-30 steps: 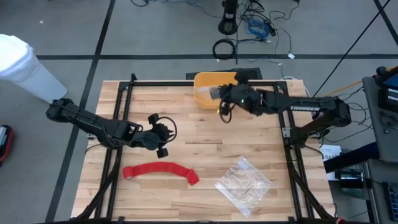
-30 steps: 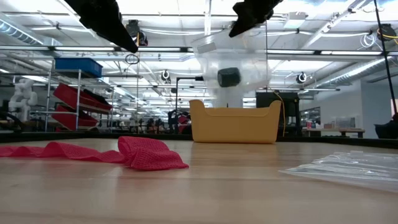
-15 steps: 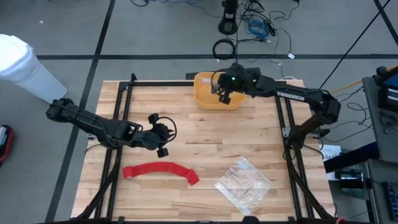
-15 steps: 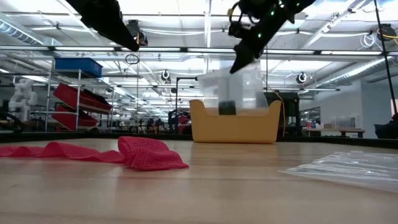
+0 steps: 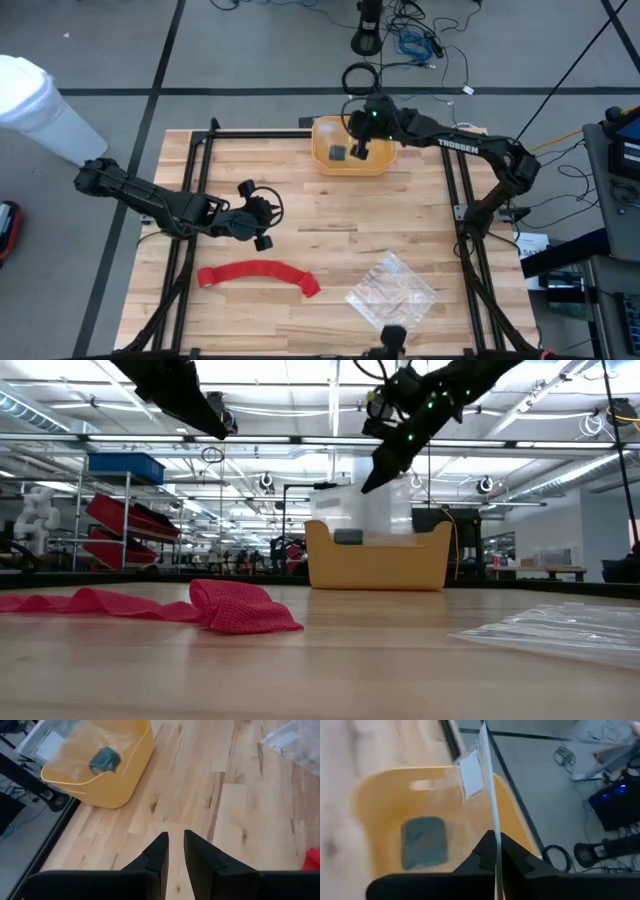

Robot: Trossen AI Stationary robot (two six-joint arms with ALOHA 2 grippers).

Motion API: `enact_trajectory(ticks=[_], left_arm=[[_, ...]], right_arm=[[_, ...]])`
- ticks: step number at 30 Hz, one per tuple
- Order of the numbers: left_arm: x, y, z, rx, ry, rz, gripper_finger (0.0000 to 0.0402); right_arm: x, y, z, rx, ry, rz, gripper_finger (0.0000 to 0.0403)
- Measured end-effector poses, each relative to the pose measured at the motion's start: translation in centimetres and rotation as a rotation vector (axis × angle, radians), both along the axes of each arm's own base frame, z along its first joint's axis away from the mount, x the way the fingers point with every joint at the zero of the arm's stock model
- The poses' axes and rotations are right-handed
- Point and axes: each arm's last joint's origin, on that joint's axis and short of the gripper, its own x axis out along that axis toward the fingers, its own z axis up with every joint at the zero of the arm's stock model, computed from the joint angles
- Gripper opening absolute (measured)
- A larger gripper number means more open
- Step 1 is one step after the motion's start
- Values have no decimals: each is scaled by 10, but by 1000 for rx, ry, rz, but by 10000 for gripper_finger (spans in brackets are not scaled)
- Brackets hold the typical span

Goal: Roll bandage
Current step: Put the transparent zip bag into the yellow bin, then roll the red bandage

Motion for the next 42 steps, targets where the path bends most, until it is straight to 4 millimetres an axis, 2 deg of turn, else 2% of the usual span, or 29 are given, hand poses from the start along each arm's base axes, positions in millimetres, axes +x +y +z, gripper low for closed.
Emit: enact_trajectory(ticks=[3,7,9,12,16,20,23,26,30,36,39,42], left_arm=[[0,0,1,-5,-8,2,66],[0,0,0,-4,-6,0,66],[0,0,0,-1,-2,-3,66],[0,0,0,-1,2,-4,66],[0,0,0,0,7,-5,66],[0,0,0,30,13,-7,66],[0,2,0,46,8,15,66],[1,5,1,45,3,28,66],[2,6,2,37,-15,38,66],[2,4,2,35,-15,33,66],[1,4,2,73,2,9,66],[0,4,1,163,45,-24,66]], right_arm=[[-2,-22,-12,-2,2,-24,0],[1,-45,-42,-21,83,-15,18],[1,-55,-53,-62,130,-15,40],[2,-67,-64,-129,172,-118,87],[-1,-72,-56,-233,196,-245,154],[-5,-64,-32,-287,146,-286,194],[-8,-56,-13,-289,65,-310,205],[-12,-47,-3,-259,38,-319,209],[-15,-39,0,-146,-11,-254,210],[-17,-30,-7,-28,16,-295,210],[-11,-14,2,45,-78,-287,210],[-1,14,15,120,-166,-173,210]])
